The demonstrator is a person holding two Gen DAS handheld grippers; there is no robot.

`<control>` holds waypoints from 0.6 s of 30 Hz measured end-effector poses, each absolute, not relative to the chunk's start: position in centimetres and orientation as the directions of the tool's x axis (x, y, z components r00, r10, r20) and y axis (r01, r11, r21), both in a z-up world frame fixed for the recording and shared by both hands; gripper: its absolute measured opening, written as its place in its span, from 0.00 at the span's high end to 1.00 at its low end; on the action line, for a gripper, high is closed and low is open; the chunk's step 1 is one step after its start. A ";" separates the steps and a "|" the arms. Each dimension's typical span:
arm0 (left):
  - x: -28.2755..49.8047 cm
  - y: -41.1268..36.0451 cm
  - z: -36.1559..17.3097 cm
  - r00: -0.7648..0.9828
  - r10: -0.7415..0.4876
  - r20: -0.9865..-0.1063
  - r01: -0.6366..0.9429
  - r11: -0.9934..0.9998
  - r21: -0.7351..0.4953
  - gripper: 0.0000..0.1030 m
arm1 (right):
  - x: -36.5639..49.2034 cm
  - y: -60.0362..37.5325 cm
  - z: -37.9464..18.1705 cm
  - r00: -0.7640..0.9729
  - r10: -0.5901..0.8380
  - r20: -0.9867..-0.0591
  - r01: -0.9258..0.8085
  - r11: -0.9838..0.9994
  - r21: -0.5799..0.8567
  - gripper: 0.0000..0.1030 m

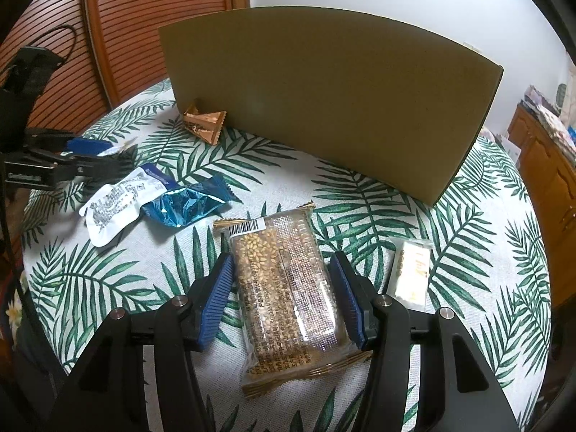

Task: Organize snacks
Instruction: 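Grasp the white sachet with the left tool while the right tool grasps the grain bar, then carry the sachet and grain bar over the box and open both tools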

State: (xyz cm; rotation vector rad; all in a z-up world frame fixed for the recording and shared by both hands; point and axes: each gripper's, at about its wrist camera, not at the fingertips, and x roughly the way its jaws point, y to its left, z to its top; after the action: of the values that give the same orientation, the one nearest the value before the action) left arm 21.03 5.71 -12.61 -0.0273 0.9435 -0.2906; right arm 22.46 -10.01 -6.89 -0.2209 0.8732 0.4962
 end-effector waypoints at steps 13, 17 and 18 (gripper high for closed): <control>18.5 4.8 -7.8 0.639 -0.283 -0.715 0.235 0.957 -0.168 0.45 | 22.4 -9.9 -7.0 0.546 0.326 -0.772 -0.505 0.863 0.007 0.50; 17.9 4.1 -6.3 0.660 -0.299 -0.689 0.250 0.952 -0.174 0.45 | 22.1 -9.6 -6.9 0.577 0.297 -0.761 -0.494 0.869 -0.035 0.56; 17.8 3.8 -5.9 0.663 -0.303 -0.684 0.256 0.951 -0.173 0.45 | 22.1 -9.7 -6.8 0.579 0.298 -0.759 -0.492 0.870 -0.033 0.57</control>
State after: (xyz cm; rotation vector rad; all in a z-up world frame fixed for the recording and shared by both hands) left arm 17.84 3.85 -5.94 -0.0634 0.7844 -0.3165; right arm 22.11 -9.73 -6.85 -0.2519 0.8341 0.4672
